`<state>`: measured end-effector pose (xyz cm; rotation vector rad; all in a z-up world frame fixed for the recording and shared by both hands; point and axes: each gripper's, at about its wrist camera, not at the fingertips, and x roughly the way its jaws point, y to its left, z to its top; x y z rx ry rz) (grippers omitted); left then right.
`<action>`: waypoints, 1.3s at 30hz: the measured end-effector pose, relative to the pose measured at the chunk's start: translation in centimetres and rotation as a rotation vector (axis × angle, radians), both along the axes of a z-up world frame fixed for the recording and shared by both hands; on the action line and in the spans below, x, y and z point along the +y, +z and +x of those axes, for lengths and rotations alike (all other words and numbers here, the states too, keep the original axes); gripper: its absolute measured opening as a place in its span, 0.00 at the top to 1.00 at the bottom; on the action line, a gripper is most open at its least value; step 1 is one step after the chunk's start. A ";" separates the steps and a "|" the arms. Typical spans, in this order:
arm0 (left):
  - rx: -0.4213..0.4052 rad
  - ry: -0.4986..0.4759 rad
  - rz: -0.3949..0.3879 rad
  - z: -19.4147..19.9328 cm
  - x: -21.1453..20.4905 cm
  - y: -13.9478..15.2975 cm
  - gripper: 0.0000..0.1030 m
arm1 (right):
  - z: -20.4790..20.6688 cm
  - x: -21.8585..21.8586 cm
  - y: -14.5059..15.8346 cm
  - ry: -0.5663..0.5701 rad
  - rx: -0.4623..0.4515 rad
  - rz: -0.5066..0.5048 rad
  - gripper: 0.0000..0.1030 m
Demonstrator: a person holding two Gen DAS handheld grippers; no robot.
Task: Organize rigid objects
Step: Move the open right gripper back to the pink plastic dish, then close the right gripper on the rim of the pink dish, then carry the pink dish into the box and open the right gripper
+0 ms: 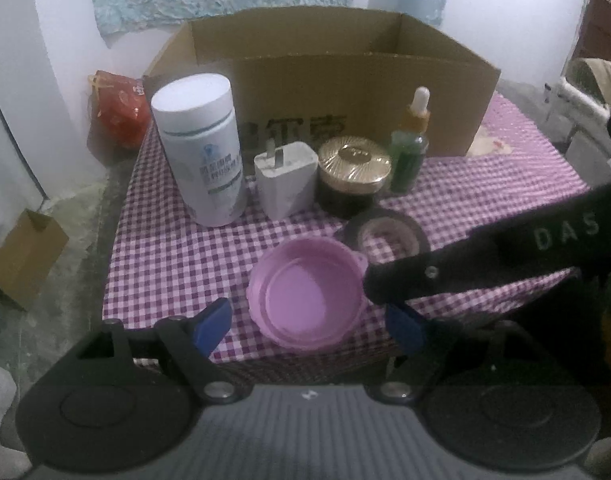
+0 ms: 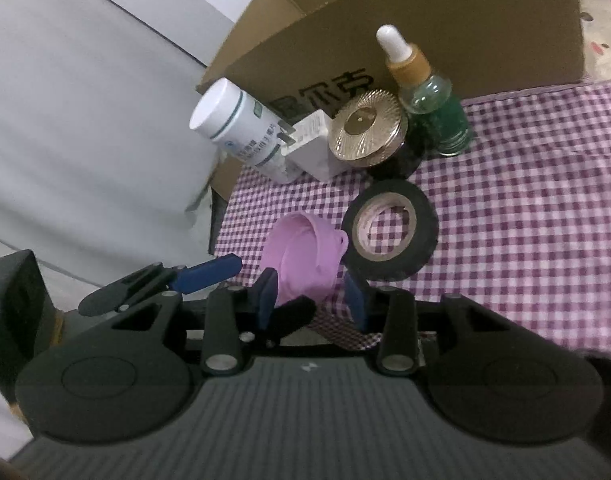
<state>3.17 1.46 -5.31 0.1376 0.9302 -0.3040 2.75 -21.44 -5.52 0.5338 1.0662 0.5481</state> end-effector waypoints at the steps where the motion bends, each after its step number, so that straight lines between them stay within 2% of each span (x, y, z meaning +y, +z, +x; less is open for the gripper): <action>1: 0.004 -0.001 0.002 0.1 0.1 -0.2 0.17 | 0.2 0.2 -0.1 -0.001 0.005 -0.004 0.65; 12: 0.046 0.003 -0.044 1.7 1.2 -2.2 0.17 | 2.2 2.2 -1.2 0.016 0.013 -0.048 0.66; 17: 0.014 0.002 -0.035 1.7 1.1 -2.4 0.20 | 2.6 2.9 -1.6 0.025 0.023 -0.067 0.66; 19: -0.005 0.000 -0.019 1.6 1.0 -2.4 0.28 | 2.7 3.2 -1.9 0.026 0.025 -0.070 0.66; 27: -0.031 -0.004 -0.015 1.2 1.2 -2.5 0.28 | 2.8 3.4 -2.2 0.011 0.035 -0.058 0.65; 29: -0.036 0.002 -0.010 1.1 1.2 -2.5 0.28 | 2.9 3.6 -2.3 0.009 0.029 -0.066 0.67; 32: -0.035 0.014 -0.020 1.1 1.6 -2.3 0.28 | 3.2 4.1 -2.8 0.004 0.013 -0.095 0.82; 35: -0.033 0.021 -0.038 1.0 2.0 -2.0 0.28 | 3.2 4.0 -2.8 0.002 0.009 -0.087 0.83; 39: -0.067 0.024 -0.031 0.1 2.0 -0.6 0.29 | 2.4 4.1 -1.4 0.016 -0.039 -0.106 0.83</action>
